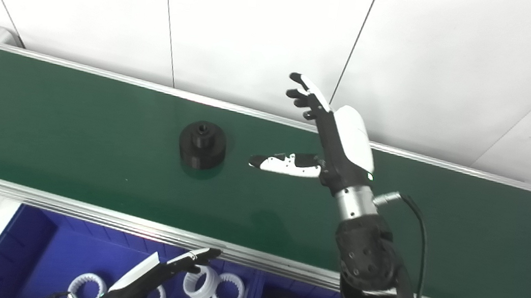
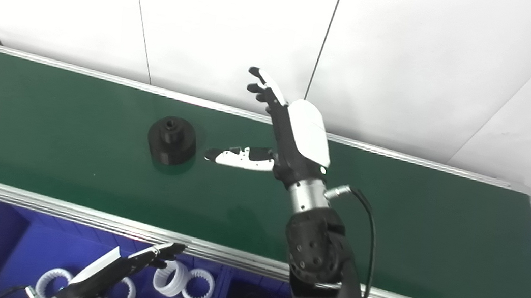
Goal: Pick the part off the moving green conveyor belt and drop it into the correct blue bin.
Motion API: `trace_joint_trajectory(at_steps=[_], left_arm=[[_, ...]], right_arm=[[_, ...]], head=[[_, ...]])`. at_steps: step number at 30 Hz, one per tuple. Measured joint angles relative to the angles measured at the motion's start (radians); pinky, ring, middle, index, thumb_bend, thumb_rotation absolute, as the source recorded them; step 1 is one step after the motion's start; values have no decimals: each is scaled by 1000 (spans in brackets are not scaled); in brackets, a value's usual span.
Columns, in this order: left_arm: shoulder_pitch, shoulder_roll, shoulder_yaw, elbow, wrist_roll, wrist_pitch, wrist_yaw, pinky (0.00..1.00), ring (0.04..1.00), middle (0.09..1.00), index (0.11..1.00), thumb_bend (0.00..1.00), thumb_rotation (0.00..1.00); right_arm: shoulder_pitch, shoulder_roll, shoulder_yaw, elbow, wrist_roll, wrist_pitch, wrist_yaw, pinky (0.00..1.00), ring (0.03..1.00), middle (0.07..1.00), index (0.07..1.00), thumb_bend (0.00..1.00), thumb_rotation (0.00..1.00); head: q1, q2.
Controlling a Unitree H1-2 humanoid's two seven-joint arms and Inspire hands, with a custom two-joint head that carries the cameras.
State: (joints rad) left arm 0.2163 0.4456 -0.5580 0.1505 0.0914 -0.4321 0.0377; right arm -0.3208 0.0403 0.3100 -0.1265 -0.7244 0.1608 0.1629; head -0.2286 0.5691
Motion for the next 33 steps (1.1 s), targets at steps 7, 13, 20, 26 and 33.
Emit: trace_joint_trajectory(at_steps=[7, 13, 20, 26, 33], left_arm=[[8, -7, 20, -1, -6, 0, -37, 833, 900, 925, 902, 957, 268], [15, -18, 32, -13, -8, 0, -53, 819, 893, 915, 901, 960, 251], [15, -26, 41, -18, -11, 0, -83, 731, 858, 913, 900, 956, 236], [19, -40, 50, -18, -21, 0, -93, 726, 850, 905, 896, 956, 243], [21, -40, 53, -19, -18, 0, -93, 730, 849, 903, 893, 953, 241]], right_arm=[[-101, 4, 45, 86, -25, 83, 49, 730, 844, 894, 960, 901, 434], [-155, -3, 95, 208, -40, 118, 75, 734, 833, 893, 960, 920, 438], [-200, -3, 122, 324, -38, 126, 74, 784, 871, 915, 950, 959, 422], [-202, -3, 151, 390, -28, 126, 72, 780, 893, 925, 951, 991, 349], [-201, -7, 186, 444, -42, 136, 66, 698, 841, 893, 920, 951, 175]], head=[[2, -2], [11, 2], [17, 3], [18, 6], [18, 11]])
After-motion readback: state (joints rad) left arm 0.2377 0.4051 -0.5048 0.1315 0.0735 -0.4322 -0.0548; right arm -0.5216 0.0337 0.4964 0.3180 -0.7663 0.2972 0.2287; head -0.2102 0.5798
